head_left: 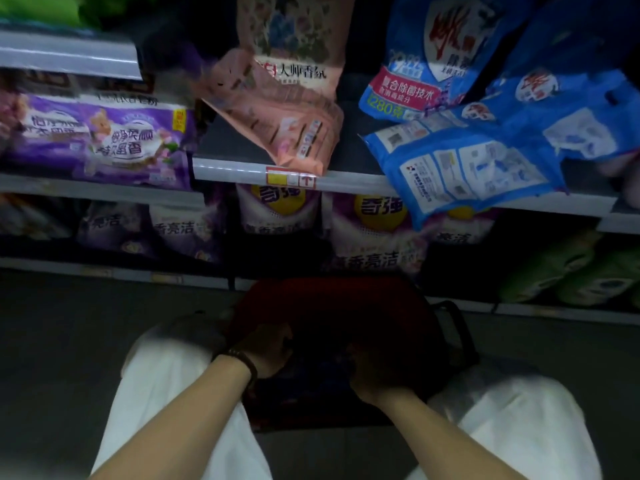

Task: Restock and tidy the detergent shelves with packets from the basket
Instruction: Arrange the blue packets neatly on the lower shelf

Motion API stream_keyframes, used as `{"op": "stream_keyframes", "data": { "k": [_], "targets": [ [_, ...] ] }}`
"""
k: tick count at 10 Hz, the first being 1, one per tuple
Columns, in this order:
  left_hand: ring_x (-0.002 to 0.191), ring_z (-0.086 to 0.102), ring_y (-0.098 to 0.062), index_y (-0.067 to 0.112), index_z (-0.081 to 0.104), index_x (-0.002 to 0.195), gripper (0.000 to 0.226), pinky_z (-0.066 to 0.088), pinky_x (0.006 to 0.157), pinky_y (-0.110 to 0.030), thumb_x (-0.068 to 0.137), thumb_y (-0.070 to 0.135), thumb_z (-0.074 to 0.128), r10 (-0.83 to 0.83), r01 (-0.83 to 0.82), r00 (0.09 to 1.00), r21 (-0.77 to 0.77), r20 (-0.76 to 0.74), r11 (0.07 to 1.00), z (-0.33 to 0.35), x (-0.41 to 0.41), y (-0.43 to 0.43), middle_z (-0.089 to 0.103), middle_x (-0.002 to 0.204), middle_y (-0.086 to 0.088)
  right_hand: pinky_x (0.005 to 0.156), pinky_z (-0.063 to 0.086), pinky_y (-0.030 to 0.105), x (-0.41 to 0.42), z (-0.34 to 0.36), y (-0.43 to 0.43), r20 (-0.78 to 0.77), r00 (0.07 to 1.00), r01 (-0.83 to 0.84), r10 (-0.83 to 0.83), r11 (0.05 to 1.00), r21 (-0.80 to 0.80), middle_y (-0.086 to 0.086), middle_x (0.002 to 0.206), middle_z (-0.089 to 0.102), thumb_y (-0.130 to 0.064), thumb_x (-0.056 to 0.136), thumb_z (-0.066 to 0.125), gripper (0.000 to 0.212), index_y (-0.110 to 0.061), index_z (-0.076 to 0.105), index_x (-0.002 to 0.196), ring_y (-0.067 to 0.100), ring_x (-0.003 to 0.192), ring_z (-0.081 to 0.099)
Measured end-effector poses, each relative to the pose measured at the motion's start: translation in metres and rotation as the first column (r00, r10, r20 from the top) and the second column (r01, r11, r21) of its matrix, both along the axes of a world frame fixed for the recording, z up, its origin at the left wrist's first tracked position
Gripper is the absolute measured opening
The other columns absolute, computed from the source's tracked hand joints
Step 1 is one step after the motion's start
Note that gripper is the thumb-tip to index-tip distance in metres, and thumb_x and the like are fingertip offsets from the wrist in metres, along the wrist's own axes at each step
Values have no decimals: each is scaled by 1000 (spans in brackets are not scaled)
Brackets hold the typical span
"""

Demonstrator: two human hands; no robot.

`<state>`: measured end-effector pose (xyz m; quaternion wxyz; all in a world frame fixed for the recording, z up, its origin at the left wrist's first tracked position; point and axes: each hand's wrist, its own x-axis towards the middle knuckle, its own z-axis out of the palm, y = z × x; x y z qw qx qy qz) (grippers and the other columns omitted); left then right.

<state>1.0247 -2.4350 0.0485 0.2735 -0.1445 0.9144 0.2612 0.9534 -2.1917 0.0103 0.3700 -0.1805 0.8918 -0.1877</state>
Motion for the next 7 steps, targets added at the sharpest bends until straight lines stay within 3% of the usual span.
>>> {"op": "stream_keyframes", "data": {
  "k": [1,2,3,4,5,6,7],
  "targets": [
    [121,59,-25,23,59,133,29,46,95,-32,106,33,53,-48,48,998,10,37,999,-13,-4,7,60,131,-5,87,54,25,-1,-9,-3,20,999,28,-28,1000,-9,-1,128,64,-39,109,53,28,-29,62,135,14,107,62],
    [97,60,-23,26,65,110,17,39,80,-31,107,34,50,-116,114,989,24,94,993,-25,-6,12,64,115,-7,97,49,25,-2,-20,-12,70,997,23,-21,999,-36,-5,139,57,-36,111,50,35,-28,54,145,13,115,57],
    [122,57,-30,15,60,140,40,42,96,-36,112,38,40,-199,206,963,-22,184,978,-21,-6,16,60,139,-9,107,52,36,0,-36,-23,83,996,17,-17,1000,-3,2,142,59,-35,112,49,38,-25,53,148,20,122,60],
    [122,58,-35,12,61,138,45,43,100,-38,112,42,37,-225,230,954,-1,198,973,-20,-10,17,62,138,-15,103,54,41,-1,-78,-21,55,998,-24,18,992,123,10,138,64,-32,111,49,35,-19,59,143,29,122,64],
    [95,60,-28,13,67,126,39,41,81,-33,111,40,43,-229,223,953,52,200,973,-24,-12,14,67,127,-16,107,51,54,-7,-86,-23,16,999,-47,45,989,141,19,136,65,-32,105,51,35,-19,57,136,43,129,62],
    [107,62,-31,13,66,130,39,34,80,-28,111,39,44,-208,203,955,48,211,978,-25,-16,11,67,127,-14,110,47,49,-16,-79,-21,-12,971,-233,238,958,168,16,142,63,-27,99,65,47,-13,59,143,39,133,59],
    [113,61,-31,11,64,134,41,34,83,-28,112,38,42,-210,203,949,52,233,978,-22,-19,12,65,131,-13,109,48,39,-14,-95,-11,-44,984,-168,174,978,121,12,148,59,-47,97,69,56,-18,60,144,33,133,59]
  ]
}}
